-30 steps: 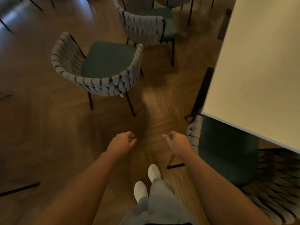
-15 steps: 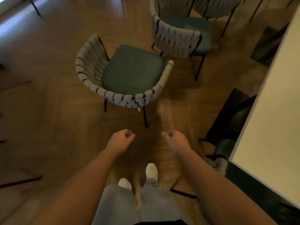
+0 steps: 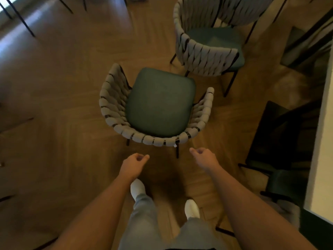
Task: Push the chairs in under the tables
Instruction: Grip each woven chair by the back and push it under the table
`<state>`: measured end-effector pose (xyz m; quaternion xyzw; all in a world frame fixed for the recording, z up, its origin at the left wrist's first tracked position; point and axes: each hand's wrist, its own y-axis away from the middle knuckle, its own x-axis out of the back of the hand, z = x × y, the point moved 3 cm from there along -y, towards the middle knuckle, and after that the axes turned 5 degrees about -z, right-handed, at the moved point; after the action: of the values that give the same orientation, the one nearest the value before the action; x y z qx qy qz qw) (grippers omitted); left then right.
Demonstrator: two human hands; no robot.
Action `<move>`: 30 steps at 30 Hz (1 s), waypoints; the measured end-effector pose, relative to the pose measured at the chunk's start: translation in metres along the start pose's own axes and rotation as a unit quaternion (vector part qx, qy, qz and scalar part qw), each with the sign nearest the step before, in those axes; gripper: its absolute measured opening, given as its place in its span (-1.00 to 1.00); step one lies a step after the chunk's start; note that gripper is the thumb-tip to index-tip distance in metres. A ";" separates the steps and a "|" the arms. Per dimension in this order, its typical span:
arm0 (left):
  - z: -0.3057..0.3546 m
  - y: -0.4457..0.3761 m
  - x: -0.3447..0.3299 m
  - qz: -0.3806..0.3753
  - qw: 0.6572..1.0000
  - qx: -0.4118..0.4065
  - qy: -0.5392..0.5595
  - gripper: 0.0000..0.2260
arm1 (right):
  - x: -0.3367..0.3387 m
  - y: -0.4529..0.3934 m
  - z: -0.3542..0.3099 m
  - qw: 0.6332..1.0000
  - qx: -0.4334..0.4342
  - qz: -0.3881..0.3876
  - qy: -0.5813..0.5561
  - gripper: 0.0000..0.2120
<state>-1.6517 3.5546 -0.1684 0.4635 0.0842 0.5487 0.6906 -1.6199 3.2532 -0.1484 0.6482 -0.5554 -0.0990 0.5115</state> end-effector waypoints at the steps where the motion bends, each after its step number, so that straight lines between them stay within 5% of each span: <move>1: -0.004 -0.008 0.014 -0.002 1.000 0.010 0.014 -0.55 | -0.007 -0.007 -0.006 1.000 -0.009 0.001 -0.011 -0.50; 6: -0.021 -0.044 0.080 0.021 0.997 0.060 0.053 -0.35 | -0.039 -0.034 -0.031 0.996 -0.048 0.002 -0.073 -0.31; 9: -0.020 -0.060 0.104 0.031 0.994 0.072 0.075 -0.50 | -0.054 -0.057 -0.028 0.991 -0.079 0.006 -0.107 -0.07; 15: -0.004 -0.091 0.138 0.035 0.990 0.093 0.104 -0.65 | -0.058 -0.069 -0.050 0.965 -0.136 0.047 -0.218 -0.14; 20: 0.003 -0.114 0.155 0.028 0.979 0.126 0.160 -0.50 | -0.077 -0.173 0.032 0.934 -0.181 0.062 -0.302 0.34; 25: -0.003 -0.144 0.167 0.032 0.960 0.158 0.227 -0.31 | -0.063 -0.161 0.002 0.903 -0.212 0.076 -0.366 0.11; 28: -0.007 -0.161 0.170 0.041 0.951 0.165 0.257 -0.51 | -0.057 -0.142 -0.033 0.872 -0.228 0.093 -0.424 -0.11; 30: -0.006 -0.171 0.172 0.044 0.944 0.162 0.284 -0.63 | -0.060 -0.147 -0.034 0.850 -0.246 0.115 -0.452 -0.08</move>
<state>-1.4737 3.7076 -0.2293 0.3974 0.3438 0.6666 0.5288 -1.5268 3.3007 -0.2729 0.3162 -0.7533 -0.4546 0.3549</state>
